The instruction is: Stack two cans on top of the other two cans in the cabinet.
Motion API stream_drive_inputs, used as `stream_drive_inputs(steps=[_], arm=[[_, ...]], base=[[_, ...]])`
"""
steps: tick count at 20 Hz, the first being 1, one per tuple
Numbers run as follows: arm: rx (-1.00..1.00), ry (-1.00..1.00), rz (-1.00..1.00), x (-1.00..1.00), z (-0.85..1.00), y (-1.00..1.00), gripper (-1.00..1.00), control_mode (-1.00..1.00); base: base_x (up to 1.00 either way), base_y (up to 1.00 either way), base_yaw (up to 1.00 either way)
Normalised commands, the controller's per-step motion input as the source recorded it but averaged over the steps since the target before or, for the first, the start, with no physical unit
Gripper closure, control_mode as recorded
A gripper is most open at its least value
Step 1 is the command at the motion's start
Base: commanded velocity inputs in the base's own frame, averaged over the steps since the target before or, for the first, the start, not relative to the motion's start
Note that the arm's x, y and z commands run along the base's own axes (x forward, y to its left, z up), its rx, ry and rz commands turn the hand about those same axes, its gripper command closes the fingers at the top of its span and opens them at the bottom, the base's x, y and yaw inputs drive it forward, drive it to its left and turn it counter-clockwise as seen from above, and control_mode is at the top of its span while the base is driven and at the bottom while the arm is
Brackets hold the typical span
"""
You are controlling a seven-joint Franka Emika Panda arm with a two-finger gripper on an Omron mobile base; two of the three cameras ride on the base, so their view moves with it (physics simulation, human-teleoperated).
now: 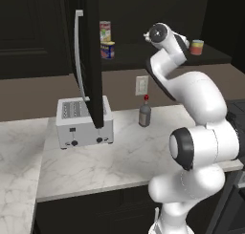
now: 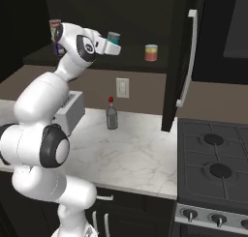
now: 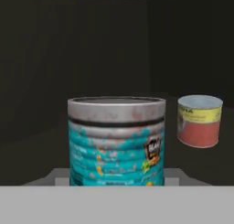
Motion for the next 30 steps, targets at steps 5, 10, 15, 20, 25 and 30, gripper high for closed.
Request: stream_drive_inputs(steps=[5,10,15,20,25,30], arm=[[-0.08,-0.09,-0.06,-0.09,0.27,-0.18,1.00,-1.00],[-0.04,0.01,-0.07,-0.13,0.42,-0.25,1.00,-1.00],[-0.04,0.01,-0.05,-0.18,0.30,-0.31,1.00,-1.00],[-0.11,0.00,-0.02,-0.15,0.16,-0.33,1.00,-1.00],[-0.16,0.00,0.00,-0.12,0.09,-0.24,1.00,-1.00],[-0.12,0.05,0.00,-0.02,0.01,-0.31,1.00,-1.00]], base=[[0.00,0.00,0.00],[0.00,0.00,0.00],[0.00,0.00,0.00],[0.00,0.00,0.00],[0.00,0.00,0.00],[0.00,0.00,0.00]])
